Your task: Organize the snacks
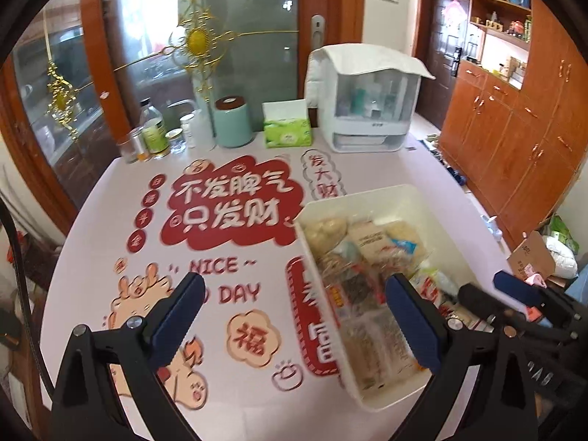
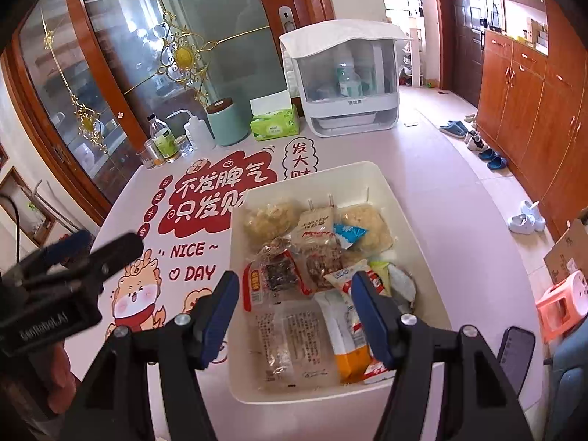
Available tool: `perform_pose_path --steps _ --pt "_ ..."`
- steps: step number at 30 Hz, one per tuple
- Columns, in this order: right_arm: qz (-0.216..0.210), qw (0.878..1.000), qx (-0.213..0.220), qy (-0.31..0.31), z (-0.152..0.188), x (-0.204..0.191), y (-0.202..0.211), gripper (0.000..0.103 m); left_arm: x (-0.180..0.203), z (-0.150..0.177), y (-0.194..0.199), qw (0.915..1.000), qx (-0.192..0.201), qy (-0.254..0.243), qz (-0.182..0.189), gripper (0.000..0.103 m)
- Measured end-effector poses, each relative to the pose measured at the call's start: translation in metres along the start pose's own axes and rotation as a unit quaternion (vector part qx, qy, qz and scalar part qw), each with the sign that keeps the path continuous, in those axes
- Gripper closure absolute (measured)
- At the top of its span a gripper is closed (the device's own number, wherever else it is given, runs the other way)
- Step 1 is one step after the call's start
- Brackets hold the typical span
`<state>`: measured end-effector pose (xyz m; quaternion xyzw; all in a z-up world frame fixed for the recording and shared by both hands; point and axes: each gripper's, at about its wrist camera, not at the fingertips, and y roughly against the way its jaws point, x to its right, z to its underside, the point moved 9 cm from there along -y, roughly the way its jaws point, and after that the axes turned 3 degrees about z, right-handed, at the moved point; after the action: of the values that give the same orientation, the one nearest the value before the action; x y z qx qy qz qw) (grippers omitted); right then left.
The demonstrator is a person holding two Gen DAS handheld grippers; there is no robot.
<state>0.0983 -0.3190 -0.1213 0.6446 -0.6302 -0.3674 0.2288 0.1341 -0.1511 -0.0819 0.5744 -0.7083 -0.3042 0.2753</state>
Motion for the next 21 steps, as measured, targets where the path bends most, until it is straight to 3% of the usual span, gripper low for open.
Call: perform_pose_path --steps 8,15,21 --pt "-0.001 1.0 -0.012 0.02 0.012 -0.028 0.007 0.039 -0.043 0.019 0.029 0.9987 -0.004 0.021 -0.046 0.001" --pt "-0.008 0.999 -0.001 0.032 0.013 -0.064 0.024 0.039 -0.074 0.021 0.05 0.9973 -0.007 0.041 -0.06 0.001" --pt "-0.005 0.999 0.013 0.034 0.004 -0.079 0.041 0.038 -0.08 0.022 0.063 0.997 -0.004 0.059 -0.049 0.001"
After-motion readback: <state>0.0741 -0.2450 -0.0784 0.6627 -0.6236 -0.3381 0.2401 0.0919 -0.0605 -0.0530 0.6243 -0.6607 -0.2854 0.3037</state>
